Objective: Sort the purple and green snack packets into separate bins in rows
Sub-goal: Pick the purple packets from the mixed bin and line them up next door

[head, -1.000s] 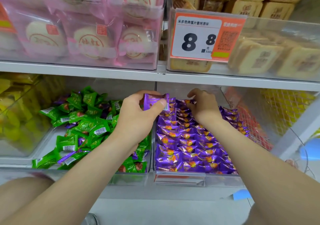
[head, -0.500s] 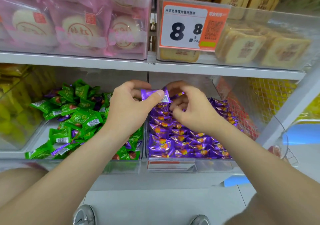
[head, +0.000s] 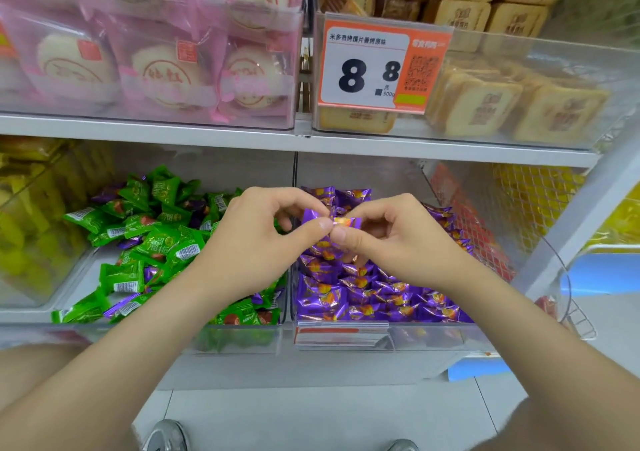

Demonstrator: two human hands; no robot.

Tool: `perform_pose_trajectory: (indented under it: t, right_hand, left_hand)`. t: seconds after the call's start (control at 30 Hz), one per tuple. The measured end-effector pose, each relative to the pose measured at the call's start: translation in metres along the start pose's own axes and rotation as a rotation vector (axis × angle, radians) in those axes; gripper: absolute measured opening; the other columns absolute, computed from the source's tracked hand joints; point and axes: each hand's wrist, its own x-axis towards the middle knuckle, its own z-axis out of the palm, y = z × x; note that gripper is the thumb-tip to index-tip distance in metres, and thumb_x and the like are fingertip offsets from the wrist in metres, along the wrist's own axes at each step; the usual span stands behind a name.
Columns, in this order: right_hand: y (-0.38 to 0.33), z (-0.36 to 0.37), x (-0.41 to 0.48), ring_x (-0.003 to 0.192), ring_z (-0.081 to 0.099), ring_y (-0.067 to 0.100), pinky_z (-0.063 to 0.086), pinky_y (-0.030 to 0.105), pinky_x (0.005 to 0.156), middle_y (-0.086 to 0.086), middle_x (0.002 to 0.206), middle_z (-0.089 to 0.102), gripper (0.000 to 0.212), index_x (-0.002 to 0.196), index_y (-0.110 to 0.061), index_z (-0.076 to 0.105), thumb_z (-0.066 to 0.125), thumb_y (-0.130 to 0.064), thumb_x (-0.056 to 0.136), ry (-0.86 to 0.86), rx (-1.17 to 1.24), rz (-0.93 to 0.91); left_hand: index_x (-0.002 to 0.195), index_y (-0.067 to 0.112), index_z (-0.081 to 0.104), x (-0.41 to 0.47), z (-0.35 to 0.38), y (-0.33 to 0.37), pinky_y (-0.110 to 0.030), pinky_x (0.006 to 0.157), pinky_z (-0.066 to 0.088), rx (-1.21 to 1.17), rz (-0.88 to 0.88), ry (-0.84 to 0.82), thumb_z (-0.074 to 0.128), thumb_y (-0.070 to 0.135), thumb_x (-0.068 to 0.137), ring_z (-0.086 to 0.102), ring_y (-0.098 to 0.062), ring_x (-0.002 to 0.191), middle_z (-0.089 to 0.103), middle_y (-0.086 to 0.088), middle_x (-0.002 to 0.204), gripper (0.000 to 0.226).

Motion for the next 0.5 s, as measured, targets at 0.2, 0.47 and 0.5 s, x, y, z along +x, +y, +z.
perform_pose_trajectory:
  t: [0.2, 0.47, 0.5]
  right_hand:
    - [0.018, -0.012, 0.013, 0.083, 0.075, 0.017, 0.059, 0.037, 0.079, -0.002, 0.087, 0.079, 0.011, 0.1, -0.023, 0.081, 0.078, -0.032, 0.094, -0.006, -0.014, 0.035]
    - [0.082, -0.023, 0.06, 0.08, 0.07, 0.017, 0.053, 0.027, 0.076, -0.004, 0.086, 0.073, 0.011, 0.103, -0.019, 0.073, 0.077, -0.021, 0.093, 0.393, -0.43, 0.186]
    - [0.085, -0.021, 0.066, 0.081, 0.069, 0.018, 0.05, 0.025, 0.075, -0.003, 0.087, 0.073, 0.012, 0.105, -0.019, 0.073, 0.075, -0.02, 0.094, 0.358, -0.474, 0.192]
  left_hand:
    - [0.098, 0.042, 0.076, 0.004, 0.009, -0.007, -0.011, 0.066, 0.036, 0.084, 0.003, 0.13, 0.078, 0.042, 0.089, 0.053, -0.004, 0.079, 0.067, 0.018, 0.089, 0.01]
    - [0.133, 0.028, 0.061, 0.021, 0.019, -0.018, -0.028, 0.073, 0.045, -0.039, -0.359, 0.194, 0.071, 0.029, 0.093, 0.063, -0.009, 0.085, 0.066, 0.011, 0.106, 0.042]
    - [0.134, 0.027, 0.061, 0.022, 0.02, -0.018, -0.027, 0.072, 0.045, -0.059, -0.369, 0.198, 0.071, 0.029, 0.093, 0.063, -0.009, 0.086, 0.066, 0.011, 0.105, 0.042]
